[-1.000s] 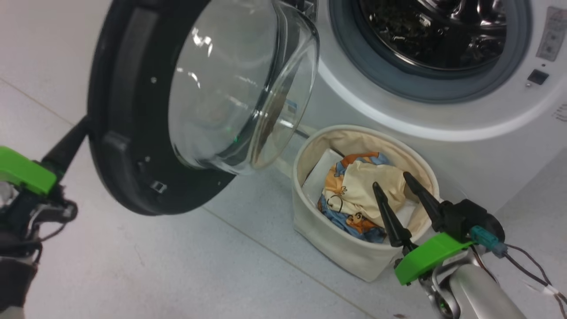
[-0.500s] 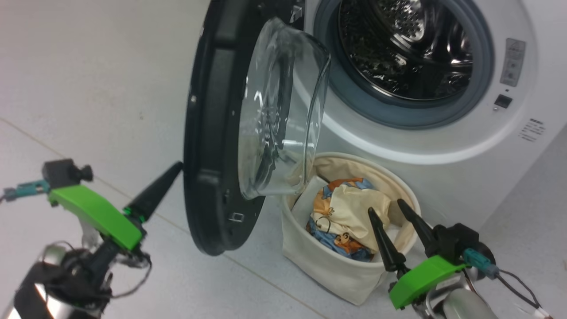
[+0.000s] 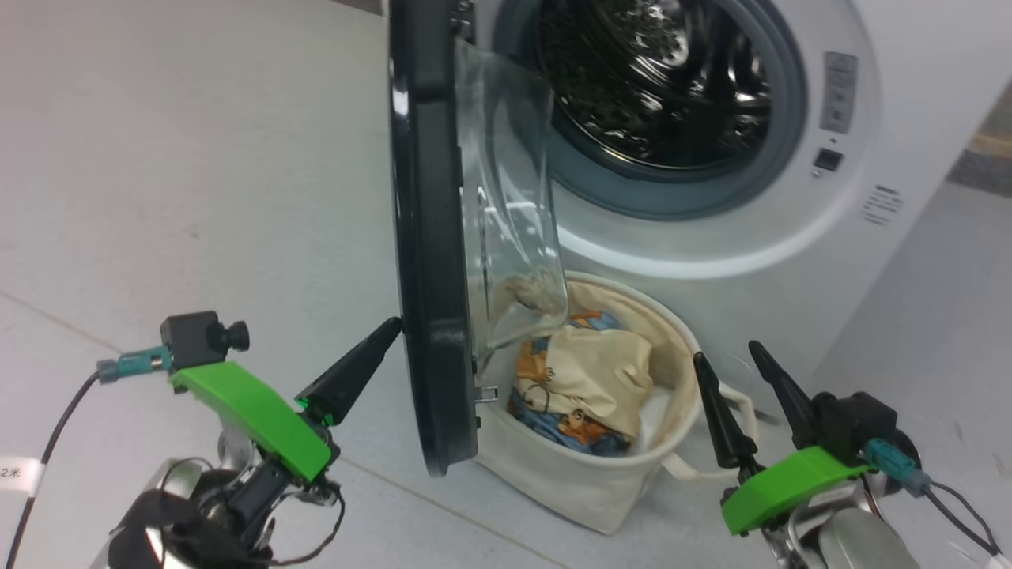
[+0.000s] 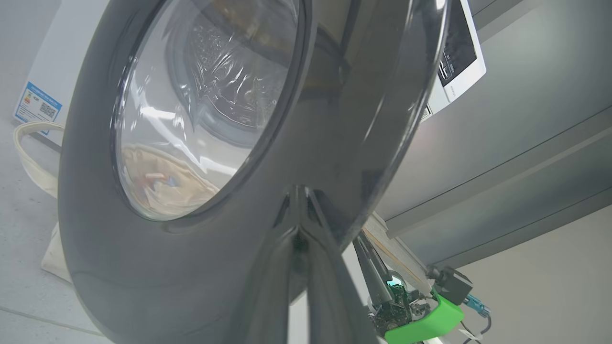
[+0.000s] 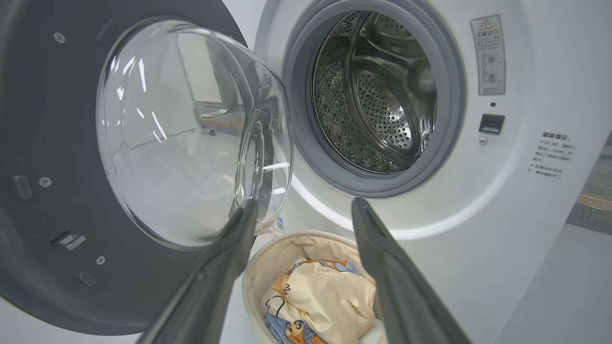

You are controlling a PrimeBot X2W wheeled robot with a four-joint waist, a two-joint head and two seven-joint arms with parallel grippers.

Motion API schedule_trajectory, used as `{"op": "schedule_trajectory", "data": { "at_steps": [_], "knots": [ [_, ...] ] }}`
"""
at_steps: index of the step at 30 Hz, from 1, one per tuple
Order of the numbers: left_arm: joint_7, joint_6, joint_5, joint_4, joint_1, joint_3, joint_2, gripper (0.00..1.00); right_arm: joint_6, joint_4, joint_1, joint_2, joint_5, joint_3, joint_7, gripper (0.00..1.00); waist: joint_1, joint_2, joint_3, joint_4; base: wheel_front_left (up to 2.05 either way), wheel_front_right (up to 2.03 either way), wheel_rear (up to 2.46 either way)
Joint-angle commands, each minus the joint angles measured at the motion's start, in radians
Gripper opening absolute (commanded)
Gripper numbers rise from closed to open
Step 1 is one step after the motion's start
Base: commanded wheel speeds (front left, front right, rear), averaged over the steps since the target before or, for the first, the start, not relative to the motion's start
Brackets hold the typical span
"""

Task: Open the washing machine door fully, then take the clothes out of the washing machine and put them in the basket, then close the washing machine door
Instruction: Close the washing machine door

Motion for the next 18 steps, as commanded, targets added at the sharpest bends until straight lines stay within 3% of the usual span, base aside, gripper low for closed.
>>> {"op": "schedule_trajectory", "data": {
  "at_steps": [1, 18],
  "knots": [
    [-0.016, -0.007, 0.006, -0.024, -0.076, 0.033, 0.003, 0.0, 0.007, -0.04, -0.043, 0.007, -0.009, 0.016, -0.012, 1.0, 0.0, -0.0001, 0.022, -0.04, 0.0, 0.0, 0.0],
    [-0.058, -0.007, -0.012, 0.033, -0.189, -0.04, -0.014, 0.0, 0.007, -0.06, -0.094, 0.039, -0.026, 0.009, -0.012, 1.0, 0.0, -0.0001, 0.12, -0.31, 0.0, 0.0, 0.0]
  ]
}}
